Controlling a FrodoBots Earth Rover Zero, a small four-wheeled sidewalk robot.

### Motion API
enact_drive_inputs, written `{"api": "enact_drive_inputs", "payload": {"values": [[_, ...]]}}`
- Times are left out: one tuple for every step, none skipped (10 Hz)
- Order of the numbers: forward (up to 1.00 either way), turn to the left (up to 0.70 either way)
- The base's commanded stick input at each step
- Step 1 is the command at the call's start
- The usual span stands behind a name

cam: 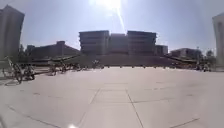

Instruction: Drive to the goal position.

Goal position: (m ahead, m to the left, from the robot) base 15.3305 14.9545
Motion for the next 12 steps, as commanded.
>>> {"api": "enact_drive_inputs", "payload": {"values": [[1.00, 0.00], [1.00, 0.00], [1.00, 0.00], [1.00, 0.00], [1.00, 0.00], [1.00, -0.01], [1.00, -0.09], [1.00, -0.36], [1.00, -0.10], [1.00, 0.00], [1.00, 0.00], [1.00, 0.00]]}}
